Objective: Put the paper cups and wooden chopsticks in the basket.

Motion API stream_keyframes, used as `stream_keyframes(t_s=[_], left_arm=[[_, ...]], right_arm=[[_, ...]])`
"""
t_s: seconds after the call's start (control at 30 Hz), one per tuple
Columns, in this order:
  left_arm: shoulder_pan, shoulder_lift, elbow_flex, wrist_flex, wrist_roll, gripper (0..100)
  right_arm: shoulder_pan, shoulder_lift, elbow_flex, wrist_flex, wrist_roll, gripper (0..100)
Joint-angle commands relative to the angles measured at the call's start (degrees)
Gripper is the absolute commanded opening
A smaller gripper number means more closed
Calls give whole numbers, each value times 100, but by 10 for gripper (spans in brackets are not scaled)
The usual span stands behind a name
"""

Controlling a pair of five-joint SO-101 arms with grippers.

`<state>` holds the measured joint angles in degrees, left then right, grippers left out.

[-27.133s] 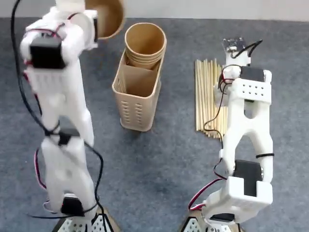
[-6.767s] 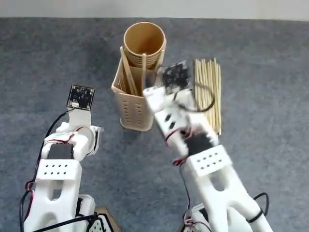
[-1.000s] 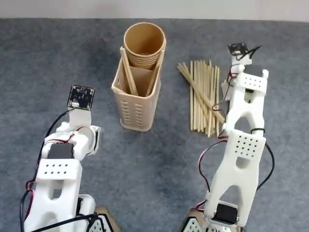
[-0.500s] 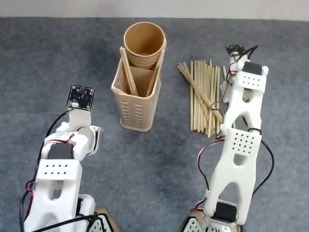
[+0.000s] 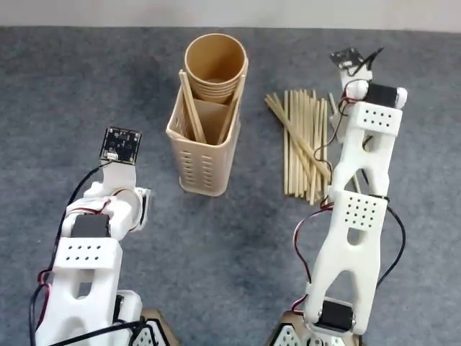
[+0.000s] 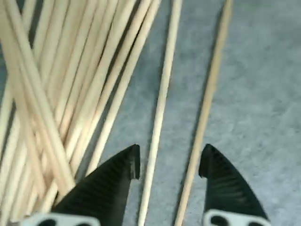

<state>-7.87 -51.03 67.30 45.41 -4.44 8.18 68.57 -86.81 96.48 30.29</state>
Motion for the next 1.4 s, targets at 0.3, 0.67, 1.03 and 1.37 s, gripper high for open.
stream_keyframes(t_s=[0.3, 0.67, 1.03, 1.37], left_arm=[[66, -110, -13, -88, 26, 200], [66, -110, -13, -88, 26, 200], [66, -110, -13, -88, 26, 200], [48, -110, -13, -88, 26, 200]], right_arm=[[479, -92, 1270, -1130, 70, 252], [330, -171, 1218, -400, 123, 323], [75, -180, -374, 444, -70, 325], [-136, 620, 110, 391, 35, 325]])
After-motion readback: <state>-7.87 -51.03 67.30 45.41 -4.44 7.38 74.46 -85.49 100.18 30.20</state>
